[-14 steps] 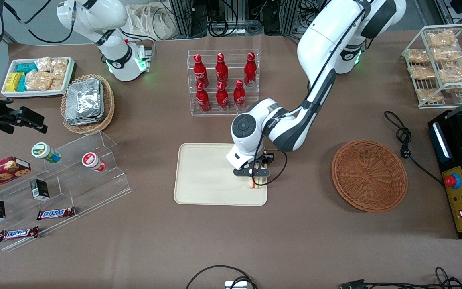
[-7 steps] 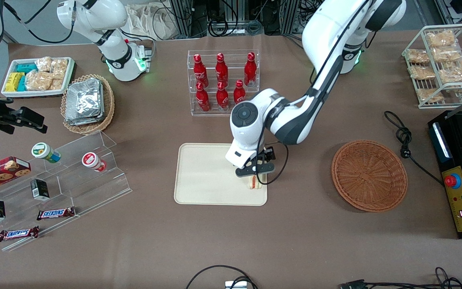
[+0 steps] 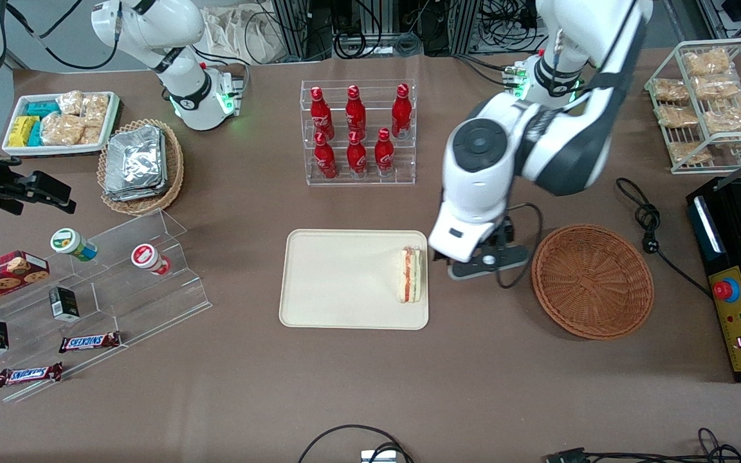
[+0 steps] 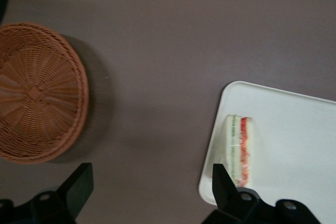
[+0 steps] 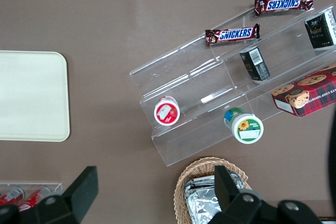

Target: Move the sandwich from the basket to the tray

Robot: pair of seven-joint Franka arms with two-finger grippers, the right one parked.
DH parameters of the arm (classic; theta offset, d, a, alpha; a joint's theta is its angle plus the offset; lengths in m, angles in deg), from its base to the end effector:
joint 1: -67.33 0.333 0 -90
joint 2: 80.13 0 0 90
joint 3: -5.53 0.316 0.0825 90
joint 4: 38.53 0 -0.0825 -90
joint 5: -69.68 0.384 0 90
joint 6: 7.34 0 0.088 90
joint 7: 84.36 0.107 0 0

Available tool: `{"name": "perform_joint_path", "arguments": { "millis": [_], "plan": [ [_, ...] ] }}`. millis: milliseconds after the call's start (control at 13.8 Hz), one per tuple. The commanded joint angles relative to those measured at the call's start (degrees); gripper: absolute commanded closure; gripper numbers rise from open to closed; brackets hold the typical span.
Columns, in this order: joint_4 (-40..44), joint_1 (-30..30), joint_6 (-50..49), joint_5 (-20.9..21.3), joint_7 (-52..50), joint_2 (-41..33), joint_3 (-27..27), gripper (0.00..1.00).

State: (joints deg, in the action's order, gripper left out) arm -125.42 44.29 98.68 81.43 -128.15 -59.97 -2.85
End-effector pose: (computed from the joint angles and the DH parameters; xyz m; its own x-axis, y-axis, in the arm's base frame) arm 0.5810 -0.3217 0.4618 0.9832 0.1598 0.0883 0.1695 -0.9786 -0.1169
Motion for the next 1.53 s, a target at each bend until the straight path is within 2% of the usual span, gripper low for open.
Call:
{"name": "perform_joint_path", "arguments": {
  "millis": [0, 291, 364, 582, 873, 1091, 1455],
  "plan": [
    [-12.22, 4.83, 1.28, -2.60, 9.05, -10.72, -0.50, 0.00],
    [-23.31, 12.91, 3.92, -5.50, 23.19, -22.16, -0.24, 0.00],
    [-23.41, 15.19, 3.67, -7.60, 25.75, -23.75, -0.24, 0.00],
    [-22.36, 19.51, 2.18, -10.16, 27.71, -26.74, -0.24, 0.00],
    [-19.29, 22.68, -1.69, -10.52, 28.32, -26.93, 0.46, 0.00],
    [-15.34, 24.53, -8.01, -12.98, 34.19, -26.58, 0.82, 0.00],
    [-14.80, 24.53, -8.38, -12.89, 34.21, -26.31, 0.82, 0.00]
  ]
}}
